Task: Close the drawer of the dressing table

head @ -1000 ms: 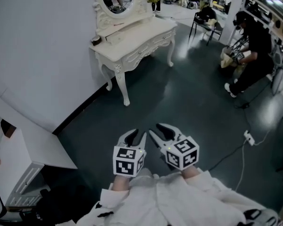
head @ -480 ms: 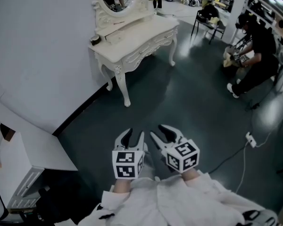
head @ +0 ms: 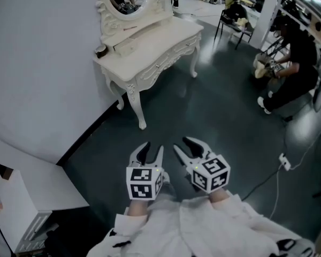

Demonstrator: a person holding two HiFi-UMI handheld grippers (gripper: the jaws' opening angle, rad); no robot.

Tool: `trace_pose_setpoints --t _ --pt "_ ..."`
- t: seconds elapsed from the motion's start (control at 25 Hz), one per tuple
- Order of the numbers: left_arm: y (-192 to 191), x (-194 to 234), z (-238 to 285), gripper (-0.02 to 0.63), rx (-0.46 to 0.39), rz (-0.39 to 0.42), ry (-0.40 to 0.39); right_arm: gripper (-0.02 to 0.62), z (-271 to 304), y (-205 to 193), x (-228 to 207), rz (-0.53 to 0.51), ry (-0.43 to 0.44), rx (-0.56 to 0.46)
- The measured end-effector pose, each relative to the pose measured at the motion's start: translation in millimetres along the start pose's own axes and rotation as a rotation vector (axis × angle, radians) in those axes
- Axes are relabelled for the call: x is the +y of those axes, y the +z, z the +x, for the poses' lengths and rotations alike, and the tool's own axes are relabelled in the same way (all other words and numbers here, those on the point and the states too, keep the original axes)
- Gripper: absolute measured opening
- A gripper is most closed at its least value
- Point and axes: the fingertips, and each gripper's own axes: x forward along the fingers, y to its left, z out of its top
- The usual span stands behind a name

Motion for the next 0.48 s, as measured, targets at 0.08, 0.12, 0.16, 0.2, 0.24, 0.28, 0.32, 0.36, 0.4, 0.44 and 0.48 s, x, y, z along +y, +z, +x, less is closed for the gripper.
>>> trace_pose_setpoints --t 0.08,0.12,0.16,0.2,0.24,0.28,0.32,0.36,0.4,0.44,0.48 --pt "16 17 15 0.146 -0.009 0.000 -0.002 0.137 22 15 -6 -0.008 0.002 -0.005" --pt "24 25 22 0.146 -0.013 0.000 -0.003 0.137 32 22 -10 -0.013 0.000 -0.009" --pt "31 33 30 0.146 -0.018 0.000 -0.004 0.137 42 29 -14 -0.019 -0.004 -0.014" --pt "38 41 37 0.146 -0.021 0.001 -0.005 0.137 53 36 -18 -0.023 -0.008 -0.020" --pt "44 48 45 0.145 -0.024 0.001 -0.007 0.137 63 42 -21 -0.025 -0.010 -0.023" --pt "50 55 53 0.146 -0.025 0.002 -0.010 0.137 73 47 -25 -0.024 -0.012 -0.024" --pt "55 62 61 0.146 -0.025 0.004 -0.013 0.137 82 52 -28 -0.023 -0.012 -0.025" --pt "60 68 69 0.146 -0.026 0.010 -0.018 0.137 91 56 -31 -0.023 -0.010 -0.027" --pt "65 73 77 0.146 -0.028 0.016 -0.023 0.137 100 60 -35 -0.022 -0.008 -0.030" --pt "70 78 84 0.145 -0.030 0.023 -0.028 0.137 108 64 -38 -0.021 -0.007 -0.032" --pt "75 83 90 0.146 -0.032 0.028 -0.032 0.137 115 67 -40 -0.020 -0.008 -0.033"
